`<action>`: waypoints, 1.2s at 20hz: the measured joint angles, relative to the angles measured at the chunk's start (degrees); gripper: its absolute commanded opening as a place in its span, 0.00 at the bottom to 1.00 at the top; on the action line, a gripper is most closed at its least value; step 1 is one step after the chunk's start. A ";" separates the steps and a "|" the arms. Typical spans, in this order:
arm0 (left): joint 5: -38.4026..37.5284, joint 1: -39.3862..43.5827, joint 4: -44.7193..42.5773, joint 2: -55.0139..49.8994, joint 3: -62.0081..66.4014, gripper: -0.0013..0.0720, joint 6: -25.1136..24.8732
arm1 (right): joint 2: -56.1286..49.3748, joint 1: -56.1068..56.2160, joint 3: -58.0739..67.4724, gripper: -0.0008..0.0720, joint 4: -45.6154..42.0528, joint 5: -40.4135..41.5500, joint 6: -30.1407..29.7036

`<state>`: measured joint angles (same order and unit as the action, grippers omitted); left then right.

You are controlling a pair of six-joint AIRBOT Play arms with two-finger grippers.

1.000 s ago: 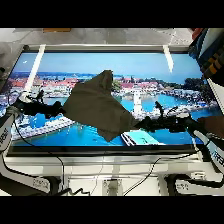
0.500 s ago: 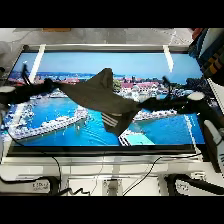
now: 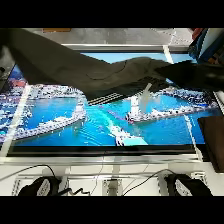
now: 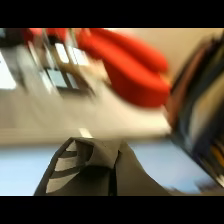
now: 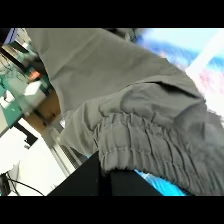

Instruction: Fold the clothes and pants, and hang the long-sleeved shirts on hangers.

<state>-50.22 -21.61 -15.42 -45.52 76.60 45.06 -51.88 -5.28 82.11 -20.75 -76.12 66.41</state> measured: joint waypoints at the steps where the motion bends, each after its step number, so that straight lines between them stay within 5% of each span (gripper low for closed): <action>1: 1.44 -0.79 -0.70 3.39 0.07 0.03 -0.09 | 2.80 0.00 0.52 0.04 0.00 0.13 1.88; 7: 10.05 -3.10 -10.60 17.62 0.20 0.03 -0.02 | 16.72 0.00 1.75 0.04 -1.09 5.40 13.03; 11: 6.93 -3.34 -15.96 16.39 0.20 0.03 5.38 | 18.40 0.00 -0.57 0.04 -9.62 8.39 20.33; 17: -4.15 6.05 -17.53 -5.29 0.13 0.02 7.08 | 7.98 0.94 -18.78 0.04 -17.70 17.09 24.90; 20: -3.41 15.13 -17.64 -20.15 0.11 0.02 3.50 | -1.62 2.01 -25.14 0.04 -18.40 25.81 25.57; 24: 1.31 21.33 -17.75 -33.40 0.11 0.02 5.31 | -11.56 2.51 -27.85 0.04 -18.53 35.43 25.90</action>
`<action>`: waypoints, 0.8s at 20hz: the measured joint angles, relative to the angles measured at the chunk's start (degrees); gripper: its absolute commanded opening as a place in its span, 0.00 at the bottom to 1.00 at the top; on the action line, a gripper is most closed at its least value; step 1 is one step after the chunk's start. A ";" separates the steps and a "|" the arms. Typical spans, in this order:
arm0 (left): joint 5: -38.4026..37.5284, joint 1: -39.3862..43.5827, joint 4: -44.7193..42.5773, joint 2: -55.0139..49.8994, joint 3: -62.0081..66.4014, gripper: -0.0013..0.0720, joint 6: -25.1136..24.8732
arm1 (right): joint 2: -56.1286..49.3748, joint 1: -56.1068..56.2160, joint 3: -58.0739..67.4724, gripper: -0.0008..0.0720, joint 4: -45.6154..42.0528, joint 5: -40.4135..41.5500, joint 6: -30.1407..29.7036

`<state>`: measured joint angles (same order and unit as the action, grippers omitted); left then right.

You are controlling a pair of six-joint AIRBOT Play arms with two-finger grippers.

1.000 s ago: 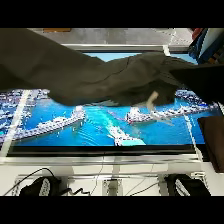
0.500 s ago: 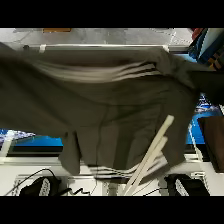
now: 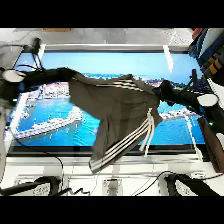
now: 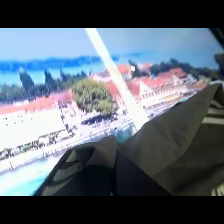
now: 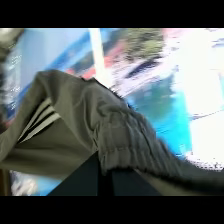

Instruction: Fold the clothes and pants, and hang the long-sleeved shirts on hangers.

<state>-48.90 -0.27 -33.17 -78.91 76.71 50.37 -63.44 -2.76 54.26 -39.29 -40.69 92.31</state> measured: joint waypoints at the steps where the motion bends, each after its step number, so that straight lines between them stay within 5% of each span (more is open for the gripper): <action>1: 0.55 0.57 0.02 -1.38 0.00 0.02 0.74 | -1.42 0.07 -0.31 0.04 -0.17 1.57 0.02; 7: -6.19 2.16 -2.12 -1.51 0.02 0.02 6.67 | -4.42 -2.05 2.51 0.04 -7.67 -0.04 -0.11; 12: -25.09 2.89 -10.49 0.42 0.02 0.03 17.77 | -4.83 -8.00 11.32 0.04 -20.22 -17.81 -1.99; 16: -40.11 6.62 -12.52 0.85 0.02 0.03 21.97 | -4.96 -11.39 15.82 0.04 -26.82 -33.11 -6.19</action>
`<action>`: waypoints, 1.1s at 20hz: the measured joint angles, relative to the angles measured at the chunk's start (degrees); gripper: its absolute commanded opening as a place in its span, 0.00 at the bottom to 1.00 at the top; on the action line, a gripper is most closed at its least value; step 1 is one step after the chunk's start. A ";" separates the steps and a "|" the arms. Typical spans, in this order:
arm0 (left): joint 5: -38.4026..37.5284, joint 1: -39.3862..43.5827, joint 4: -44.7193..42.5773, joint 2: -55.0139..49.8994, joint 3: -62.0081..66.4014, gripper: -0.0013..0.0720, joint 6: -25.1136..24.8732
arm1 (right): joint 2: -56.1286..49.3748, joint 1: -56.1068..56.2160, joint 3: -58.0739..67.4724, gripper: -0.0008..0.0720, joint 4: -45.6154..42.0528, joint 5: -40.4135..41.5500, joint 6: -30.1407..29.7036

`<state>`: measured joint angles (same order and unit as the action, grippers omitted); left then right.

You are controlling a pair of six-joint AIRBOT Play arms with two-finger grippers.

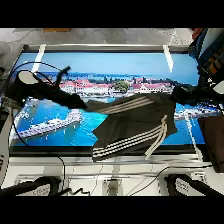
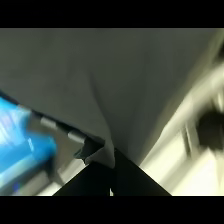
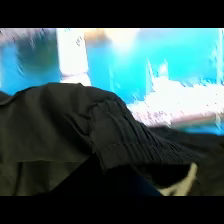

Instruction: Fold the clothes and pants, and hang the long-sleeved shirts on hangers.

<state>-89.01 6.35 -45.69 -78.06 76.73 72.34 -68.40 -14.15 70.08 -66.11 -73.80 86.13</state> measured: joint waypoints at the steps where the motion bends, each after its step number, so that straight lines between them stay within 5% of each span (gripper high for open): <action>1: -1.99 1.68 -0.28 0.07 0.00 0.03 1.14 | 0.02 -0.48 0.52 0.04 -1.55 -3.32 -1.22; 13: 6.67 28.09 -14.69 0.28 -7.82 0.03 13.25 | 0.07 -1.55 1.81 0.04 -21.57 -28.44 -8.79; 22: 29.62 41.42 -17.66 0.87 -22.91 0.03 22.34 | 0.28 -1.55 0.98 0.04 -21.16 -20.55 -11.58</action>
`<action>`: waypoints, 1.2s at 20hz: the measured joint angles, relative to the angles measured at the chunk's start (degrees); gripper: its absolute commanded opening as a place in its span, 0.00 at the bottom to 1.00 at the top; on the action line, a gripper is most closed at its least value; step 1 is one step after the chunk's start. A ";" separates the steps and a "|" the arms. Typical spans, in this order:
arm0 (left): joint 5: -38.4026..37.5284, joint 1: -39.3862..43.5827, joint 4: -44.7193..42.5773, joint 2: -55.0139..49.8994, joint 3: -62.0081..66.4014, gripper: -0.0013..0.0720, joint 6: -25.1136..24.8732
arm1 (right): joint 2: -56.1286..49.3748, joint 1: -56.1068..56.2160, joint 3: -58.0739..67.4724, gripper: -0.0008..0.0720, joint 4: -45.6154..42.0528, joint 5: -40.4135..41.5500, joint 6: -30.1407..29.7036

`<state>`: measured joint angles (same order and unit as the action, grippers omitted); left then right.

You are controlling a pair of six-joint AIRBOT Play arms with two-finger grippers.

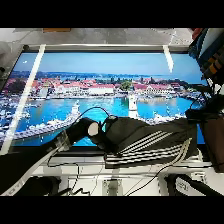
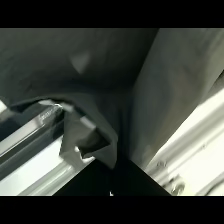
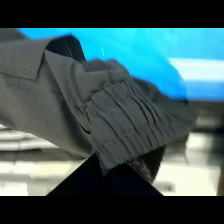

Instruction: Fold the clothes and pants, and hang the long-sleeved shirts on hangers.

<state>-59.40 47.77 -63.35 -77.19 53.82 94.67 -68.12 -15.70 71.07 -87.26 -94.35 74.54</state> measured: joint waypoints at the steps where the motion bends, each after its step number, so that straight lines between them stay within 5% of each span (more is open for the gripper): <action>1: 1.70 0.83 0.13 -0.02 -0.85 0.03 1.03 | -0.02 0.00 -0.31 0.04 0.33 1.29 0.00; 11: 6.95 8.68 2.38 -2.05 -2.93 0.03 3.43 | 0.09 -0.02 -2.43 0.04 -6.86 -7.15 -1.62; 18: 7.82 9.44 2.16 -3.54 -2.97 0.03 3.52 | 3.76 -6.60 -17.20 0.07 -13.53 -10.64 -1.90; 19: 7.91 9.33 2.10 -3.58 -2.97 0.03 3.52 | 4.04 -8.20 -19.21 0.34 -13.77 -10.67 -1.92; 20: 7.93 9.29 2.08 -3.63 -2.97 0.03 3.52 | 4.26 -9.73 -20.90 0.76 -13.94 -10.88 -1.95; 21: 7.93 9.25 2.01 -3.65 -2.97 0.03 3.52 | 4.44 -11.21 -22.21 0.98 -14.25 -10.73 -1.92; 24: 7.96 9.16 1.92 -3.76 -2.97 0.07 3.52 | 4.66 -13.73 -24.26 0.98 -14.45 -9.27 -0.72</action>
<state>-51.44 56.93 -61.43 -80.95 50.85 98.19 -63.46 -29.43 46.81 -101.71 -103.61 73.82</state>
